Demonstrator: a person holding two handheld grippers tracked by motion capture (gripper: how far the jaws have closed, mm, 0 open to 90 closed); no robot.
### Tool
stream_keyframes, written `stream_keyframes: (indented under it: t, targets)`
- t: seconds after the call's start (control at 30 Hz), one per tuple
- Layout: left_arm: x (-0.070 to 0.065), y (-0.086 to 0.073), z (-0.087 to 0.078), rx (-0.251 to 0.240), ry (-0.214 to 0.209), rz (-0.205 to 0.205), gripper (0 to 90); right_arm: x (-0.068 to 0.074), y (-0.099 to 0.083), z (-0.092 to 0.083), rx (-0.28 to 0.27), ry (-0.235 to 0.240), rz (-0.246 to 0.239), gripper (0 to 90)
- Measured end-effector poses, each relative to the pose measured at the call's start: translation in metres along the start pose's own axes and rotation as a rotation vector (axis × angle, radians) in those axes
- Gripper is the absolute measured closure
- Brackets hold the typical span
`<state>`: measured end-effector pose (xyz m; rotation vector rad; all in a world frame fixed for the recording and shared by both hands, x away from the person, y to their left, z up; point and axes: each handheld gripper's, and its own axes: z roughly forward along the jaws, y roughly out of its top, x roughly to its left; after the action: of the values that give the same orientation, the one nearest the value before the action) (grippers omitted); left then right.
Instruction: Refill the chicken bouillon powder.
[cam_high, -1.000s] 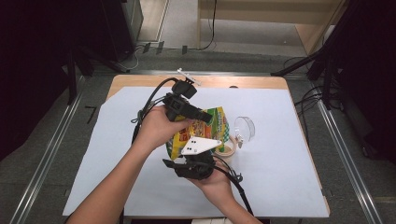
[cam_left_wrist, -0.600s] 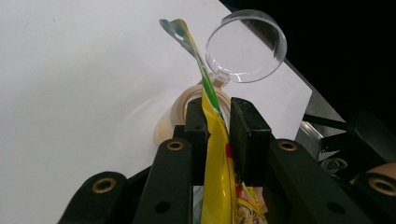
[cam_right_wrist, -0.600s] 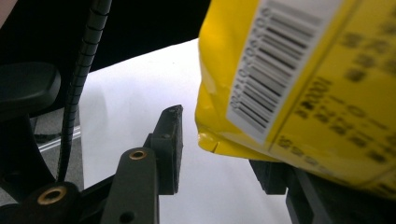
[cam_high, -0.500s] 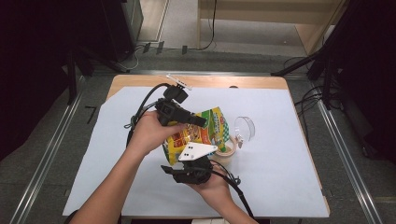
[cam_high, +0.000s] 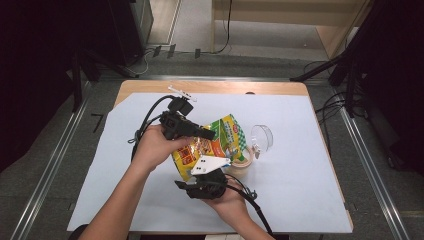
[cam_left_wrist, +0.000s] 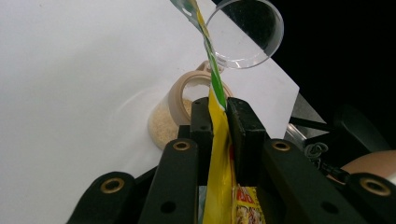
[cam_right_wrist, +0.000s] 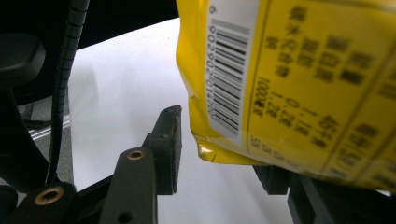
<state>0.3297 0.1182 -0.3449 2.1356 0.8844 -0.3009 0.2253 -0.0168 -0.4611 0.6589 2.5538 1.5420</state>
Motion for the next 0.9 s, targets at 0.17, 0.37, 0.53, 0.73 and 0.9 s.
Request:
stream_keyframes:
  t: [0.17, 0.37, 0.53, 0.73, 0.9]
  targets:
    - [0.003, -0.003, -0.002, 0.001, -0.017, -0.004, 83.2, 0.000, -0.002, 0.000, 0.011, -0.009, -0.006, 57.6]
    - [0.005, -0.010, -0.005, 0.002, -0.018, 0.003, 83.9, -0.004, -0.007, -0.002, 0.017, -0.032, 0.015, 55.7]
    - [0.008, -0.016, -0.006, 0.000, -0.022, -0.001, 83.8, -0.006, -0.009, -0.003, 0.016, -0.049, 0.008, 55.0]
    - [0.009, -0.019, -0.006, 0.009, -0.025, 0.011, 82.6, -0.007, -0.013, -0.002, 0.037, -0.058, -0.012, 55.0]
    - [0.010, -0.020, -0.004, 0.003, -0.022, 0.016, 80.7, -0.009, -0.016, -0.001, 0.054, -0.061, -0.004, 55.0]
